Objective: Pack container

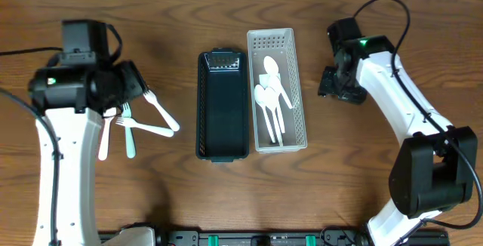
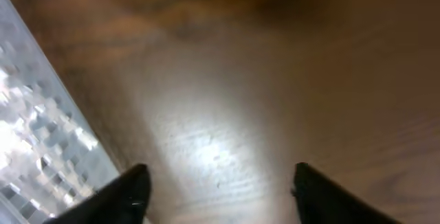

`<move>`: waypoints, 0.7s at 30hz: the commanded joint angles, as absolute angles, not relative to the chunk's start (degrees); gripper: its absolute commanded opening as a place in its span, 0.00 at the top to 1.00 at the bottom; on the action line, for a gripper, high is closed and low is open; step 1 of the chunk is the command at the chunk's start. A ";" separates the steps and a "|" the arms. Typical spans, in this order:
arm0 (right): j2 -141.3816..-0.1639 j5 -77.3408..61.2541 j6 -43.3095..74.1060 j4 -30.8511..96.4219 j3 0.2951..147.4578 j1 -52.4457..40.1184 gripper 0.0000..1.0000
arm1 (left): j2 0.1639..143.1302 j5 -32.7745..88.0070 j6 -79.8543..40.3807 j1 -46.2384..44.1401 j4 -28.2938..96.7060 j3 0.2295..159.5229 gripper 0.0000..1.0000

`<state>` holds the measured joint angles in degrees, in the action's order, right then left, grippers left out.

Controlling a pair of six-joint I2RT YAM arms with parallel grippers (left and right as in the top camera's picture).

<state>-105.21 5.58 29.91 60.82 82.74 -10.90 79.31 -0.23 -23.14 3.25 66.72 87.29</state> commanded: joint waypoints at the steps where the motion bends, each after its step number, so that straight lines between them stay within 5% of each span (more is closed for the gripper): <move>1: -105.27 6.42 29.98 59.48 82.63 -7.62 0.21 | 79.85 -0.45 -31.64 2.79 67.37 88.20 0.31; 13: -105.27 5.54 26.33 53.89 82.83 8.08 0.09 | 87.99 -0.49 -34.92 2.76 61.10 87.92 0.31; 21: -105.27 5.76 21.54 52.31 82.83 10.55 0.03 | 100.44 -0.03 -42.76 2.66 58.72 87.88 0.31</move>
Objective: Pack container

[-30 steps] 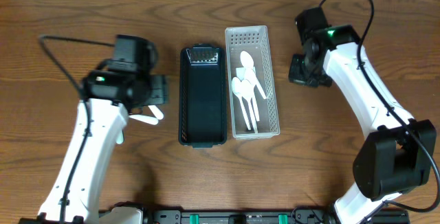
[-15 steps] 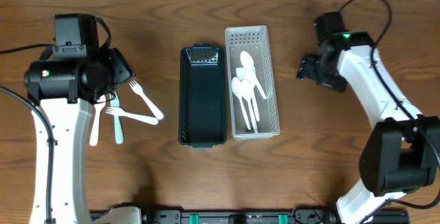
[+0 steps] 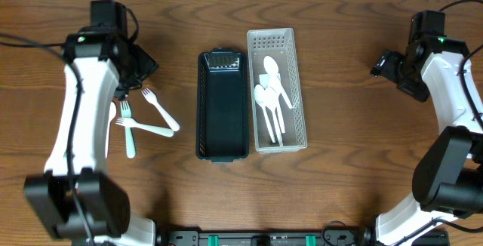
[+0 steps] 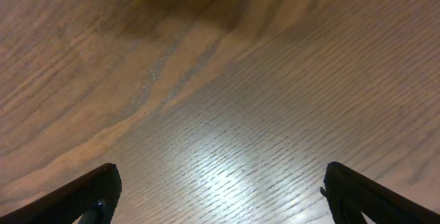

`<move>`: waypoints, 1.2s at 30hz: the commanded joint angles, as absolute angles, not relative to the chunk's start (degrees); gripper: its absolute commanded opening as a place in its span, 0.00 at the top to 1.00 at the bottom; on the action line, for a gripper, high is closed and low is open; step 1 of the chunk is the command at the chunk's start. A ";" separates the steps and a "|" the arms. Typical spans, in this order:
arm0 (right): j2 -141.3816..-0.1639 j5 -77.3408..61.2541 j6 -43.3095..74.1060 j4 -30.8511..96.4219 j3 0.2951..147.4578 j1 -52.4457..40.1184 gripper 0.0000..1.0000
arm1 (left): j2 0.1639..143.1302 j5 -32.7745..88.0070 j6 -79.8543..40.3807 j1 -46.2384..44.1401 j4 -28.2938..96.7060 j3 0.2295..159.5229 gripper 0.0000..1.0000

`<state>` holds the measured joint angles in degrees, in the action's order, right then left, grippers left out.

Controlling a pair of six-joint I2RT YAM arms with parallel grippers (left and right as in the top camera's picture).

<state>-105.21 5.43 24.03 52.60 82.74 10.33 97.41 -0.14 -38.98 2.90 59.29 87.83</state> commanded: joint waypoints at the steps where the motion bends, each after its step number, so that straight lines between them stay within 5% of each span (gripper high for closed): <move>1: -105.27 5.76 21.54 52.03 82.83 10.52 0.02 | 101.86 -0.03 -42.76 2.55 58.26 87.88 0.31; 36: -105.27 5.54 21.58 56.82 82.83 10.52 0.03 | 111.24 3.86 -40.99 2.24 36.10 68.69 0.32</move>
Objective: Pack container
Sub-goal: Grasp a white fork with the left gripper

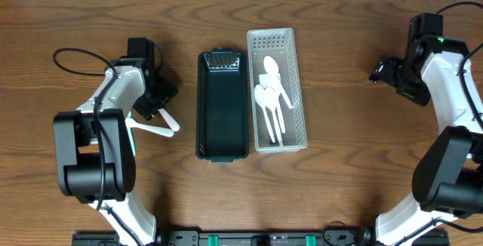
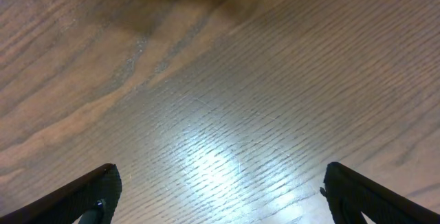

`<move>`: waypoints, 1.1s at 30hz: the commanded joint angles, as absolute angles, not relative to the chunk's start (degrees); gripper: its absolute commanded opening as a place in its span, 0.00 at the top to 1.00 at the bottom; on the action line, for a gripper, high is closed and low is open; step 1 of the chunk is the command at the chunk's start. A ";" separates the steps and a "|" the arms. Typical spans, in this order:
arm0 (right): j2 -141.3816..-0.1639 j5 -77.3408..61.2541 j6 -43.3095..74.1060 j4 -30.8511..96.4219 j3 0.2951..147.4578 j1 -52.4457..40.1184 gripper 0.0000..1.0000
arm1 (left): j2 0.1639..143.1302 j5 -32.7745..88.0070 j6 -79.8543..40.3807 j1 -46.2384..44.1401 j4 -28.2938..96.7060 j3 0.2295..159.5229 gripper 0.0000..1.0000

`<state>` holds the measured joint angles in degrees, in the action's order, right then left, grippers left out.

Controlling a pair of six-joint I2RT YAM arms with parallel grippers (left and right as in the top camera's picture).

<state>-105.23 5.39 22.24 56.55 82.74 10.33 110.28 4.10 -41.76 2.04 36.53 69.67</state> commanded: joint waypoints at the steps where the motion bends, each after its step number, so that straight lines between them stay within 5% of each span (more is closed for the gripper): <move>1: -105.27 5.54 21.58 56.86 82.83 10.52 0.03 | 111.24 3.86 -40.99 2.24 35.90 68.42 0.32; 23: -105.21 5.54 21.58 57.89 82.83 10.52 0.05 | 116.38 2.57 -39.70 2.17 39.40 68.36 0.32; 33: -105.21 5.54 21.58 58.57 82.83 10.52 0.07 | 116.38 2.57 -39.70 2.17 40.25 68.36 0.56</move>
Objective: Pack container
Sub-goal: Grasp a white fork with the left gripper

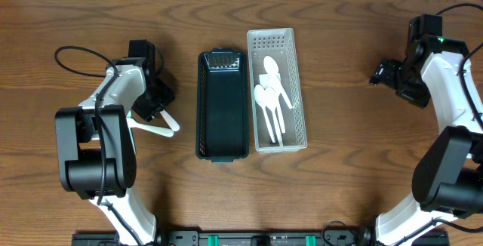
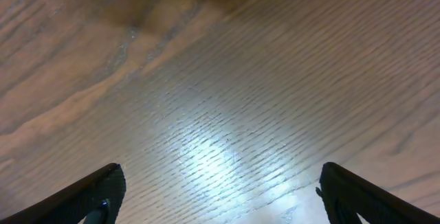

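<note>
An empty black container (image 1: 223,118) lies mid-table. To its right a white perforated container (image 1: 301,103) holds several white spoons (image 1: 270,99). White forks (image 1: 157,129) lie left of the black container, mostly hidden under my left gripper (image 1: 155,101), which sits low over them; whether its jaws hold anything is hidden. My right gripper (image 1: 379,72) hangs far right of the containers, seen open over bare wood in the right wrist view (image 2: 220,179), nothing between its fingers (image 2: 103,183).
A black cable (image 1: 72,52) loops on the table left of the left arm. The table's back edge runs along the top of the overhead view. Arm bases stand at the front left and front right.
Hardly anything differs. My left gripper stays low over the forks, shifted a touch. The right gripper remains open over wood at the far right, its view nudged slightly.
At first my right gripper stood open just right of the white container and my left arm hovered over the forks. Then the right gripper was far right and the left one sat behind the forks. Later the left gripper lay down on the forks, where it remains.
</note>
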`<move>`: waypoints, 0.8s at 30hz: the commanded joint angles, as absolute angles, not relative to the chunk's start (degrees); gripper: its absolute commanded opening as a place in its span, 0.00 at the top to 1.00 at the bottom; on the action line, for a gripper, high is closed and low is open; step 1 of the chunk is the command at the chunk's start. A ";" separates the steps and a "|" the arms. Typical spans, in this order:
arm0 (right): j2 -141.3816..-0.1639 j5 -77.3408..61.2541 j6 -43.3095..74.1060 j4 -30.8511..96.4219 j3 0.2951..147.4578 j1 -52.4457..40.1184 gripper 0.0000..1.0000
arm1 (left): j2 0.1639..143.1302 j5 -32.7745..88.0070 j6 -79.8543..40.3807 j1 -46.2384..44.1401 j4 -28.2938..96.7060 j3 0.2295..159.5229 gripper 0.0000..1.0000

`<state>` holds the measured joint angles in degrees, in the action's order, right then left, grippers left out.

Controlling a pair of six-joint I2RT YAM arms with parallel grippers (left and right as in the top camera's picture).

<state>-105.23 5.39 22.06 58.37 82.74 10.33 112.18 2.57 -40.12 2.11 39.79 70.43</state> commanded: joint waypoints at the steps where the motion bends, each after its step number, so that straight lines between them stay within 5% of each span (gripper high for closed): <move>1: -105.21 5.54 21.58 58.57 82.83 10.52 0.07 | 116.38 2.57 -39.70 2.17 40.25 68.36 0.58; 5: -105.21 5.54 21.58 58.63 82.83 10.52 0.07 | 116.38 2.57 -39.72 2.17 40.23 68.36 0.77; 11: -105.21 5.54 21.58 58.74 82.83 10.52 0.07 | 116.38 2.55 -39.72 2.17 40.23 68.36 0.90; 24: -105.21 5.54 21.56 59.09 82.83 10.52 0.07 | 115.22 2.26 -38.48 2.15 43.66 71.90 0.94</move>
